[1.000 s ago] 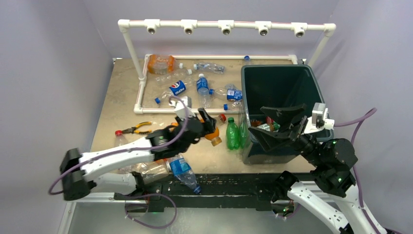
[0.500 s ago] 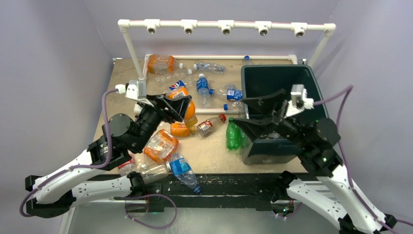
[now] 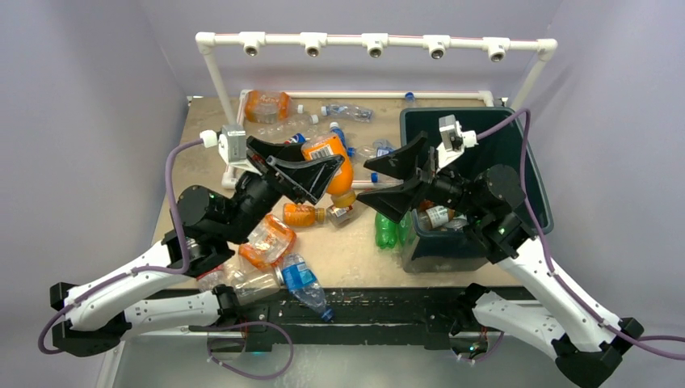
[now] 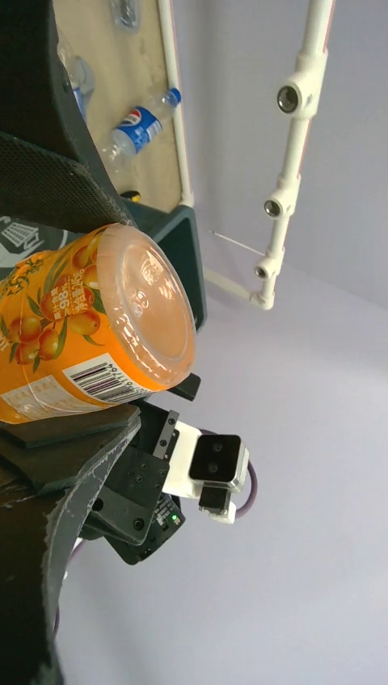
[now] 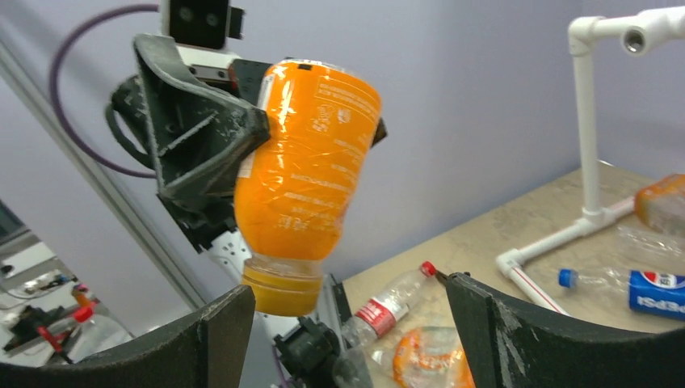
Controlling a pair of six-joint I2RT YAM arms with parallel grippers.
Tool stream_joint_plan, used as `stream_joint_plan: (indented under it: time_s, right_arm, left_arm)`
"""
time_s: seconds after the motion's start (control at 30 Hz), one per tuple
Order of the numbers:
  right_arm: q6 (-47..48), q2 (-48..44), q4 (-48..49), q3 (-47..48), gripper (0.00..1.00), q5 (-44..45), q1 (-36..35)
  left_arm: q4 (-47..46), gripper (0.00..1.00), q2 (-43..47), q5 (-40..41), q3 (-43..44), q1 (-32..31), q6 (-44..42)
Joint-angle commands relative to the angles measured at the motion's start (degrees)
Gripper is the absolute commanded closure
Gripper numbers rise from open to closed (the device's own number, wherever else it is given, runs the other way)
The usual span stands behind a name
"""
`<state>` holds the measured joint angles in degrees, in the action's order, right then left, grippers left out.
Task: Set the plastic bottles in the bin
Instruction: Place the plastic bottle in the trash bin.
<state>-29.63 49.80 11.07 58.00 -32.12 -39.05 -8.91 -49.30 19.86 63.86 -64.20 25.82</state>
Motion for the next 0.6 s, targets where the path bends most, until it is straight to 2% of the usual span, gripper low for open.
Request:
stream_joint_plan:
  time_s: [0.0, 0.27, 0.47, 0.57]
  right_arm:
    - [-4.7, 0.22, 7.85, 2.3, 0.05, -3.18, -0.22]
    - [-7.59, 2.97, 9.39, 3.34, 0.04, -2.65, -2.25]
    - [-7.98, 4.17, 7.18, 3.86, 0.08, -1.93, -3.97]
    - [-8.27, 4.76, 6.57, 4.05, 0.13, -0.95, -4.89]
  left_arm:
    - [-8.87, 1.0, -1.78, -3.85, 0.97, 0.04, -0.43]
    - [-12.32, 1.0, -4.11, -4.44, 0.75, 0.04, -0.32]
    - [-14.55, 1.0, -4.31, -4.14, -0.32, 0.04, -0.86]
    - [-15.36, 1.0, -4.57, -4.15, -0.9, 0.04, -0.82]
